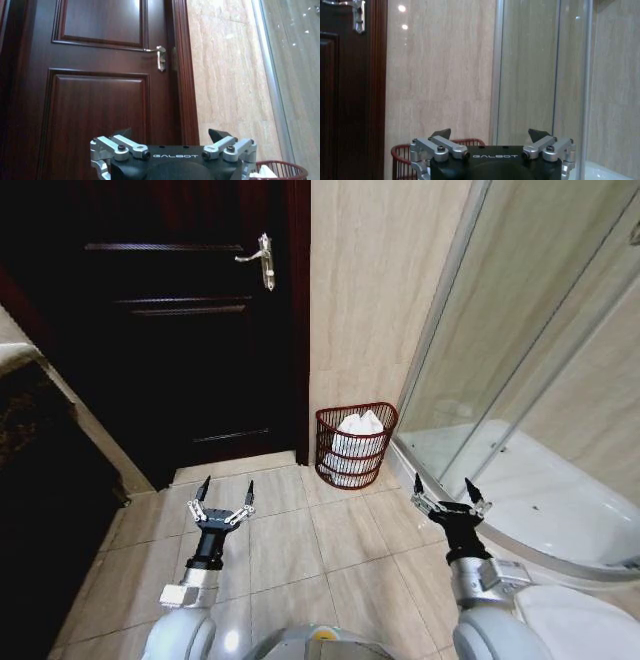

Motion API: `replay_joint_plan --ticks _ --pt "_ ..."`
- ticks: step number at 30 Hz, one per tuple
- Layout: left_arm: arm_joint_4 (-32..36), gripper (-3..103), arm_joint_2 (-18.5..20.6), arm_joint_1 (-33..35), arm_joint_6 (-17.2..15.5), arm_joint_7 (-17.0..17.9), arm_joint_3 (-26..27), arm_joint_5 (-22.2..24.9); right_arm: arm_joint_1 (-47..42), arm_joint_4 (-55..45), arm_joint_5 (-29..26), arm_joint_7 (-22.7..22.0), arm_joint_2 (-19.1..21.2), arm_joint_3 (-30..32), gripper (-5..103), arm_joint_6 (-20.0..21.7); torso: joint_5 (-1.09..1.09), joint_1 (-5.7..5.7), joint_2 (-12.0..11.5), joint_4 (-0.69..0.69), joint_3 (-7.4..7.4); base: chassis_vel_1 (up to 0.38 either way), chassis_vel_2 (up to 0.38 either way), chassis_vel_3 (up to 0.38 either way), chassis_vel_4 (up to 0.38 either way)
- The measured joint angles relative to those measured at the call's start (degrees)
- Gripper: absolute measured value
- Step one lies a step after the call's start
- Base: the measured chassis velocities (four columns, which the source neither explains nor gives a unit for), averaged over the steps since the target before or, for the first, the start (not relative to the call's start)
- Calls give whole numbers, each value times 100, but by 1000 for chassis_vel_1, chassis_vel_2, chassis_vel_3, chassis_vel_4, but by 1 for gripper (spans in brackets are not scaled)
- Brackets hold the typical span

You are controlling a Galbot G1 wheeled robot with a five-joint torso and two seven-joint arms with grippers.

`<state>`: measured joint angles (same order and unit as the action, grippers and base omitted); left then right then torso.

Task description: Discard the used towel into the hamper.

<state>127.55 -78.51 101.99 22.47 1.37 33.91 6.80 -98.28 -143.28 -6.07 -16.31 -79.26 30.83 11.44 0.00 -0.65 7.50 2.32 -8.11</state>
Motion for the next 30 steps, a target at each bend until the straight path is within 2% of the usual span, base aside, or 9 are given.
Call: replay_joint_plan --ticks 11,16,23,26,28,30 --pt "66 100 -34 34 -101 8 197 -113 169 4 -195 -44 177 -22 100 1 0 0 0 0 0 0 0 0 0" --pt "-147 100 -139 -252 -454 2 289 -13 354 4 -453 -86 377 32 100 -9 1 0 0 -1 0 0 0 0 0" --pt "-233 100 -191 -418 -634 169 242 101 450 96 -543 -131 400 -39 100 9 0 0 0 0 0 0 0 0 0" --pt "-142 100 -225 -312 -576 222 250 290 448 173 -541 -127 456 -82 100 15 1 0 0 -1 0 0 0 0 0" --pt "-100 100 -230 -147 -283 222 370 336 519 211 -537 -111 495 -129 100 24 0 0 0 0 0 0 0 0 0" --pt "-61 100 -201 -81 -178 201 519 330 583 220 -534 -82 495 -144 100 45 0 0 0 0 0 0 0 0 0"
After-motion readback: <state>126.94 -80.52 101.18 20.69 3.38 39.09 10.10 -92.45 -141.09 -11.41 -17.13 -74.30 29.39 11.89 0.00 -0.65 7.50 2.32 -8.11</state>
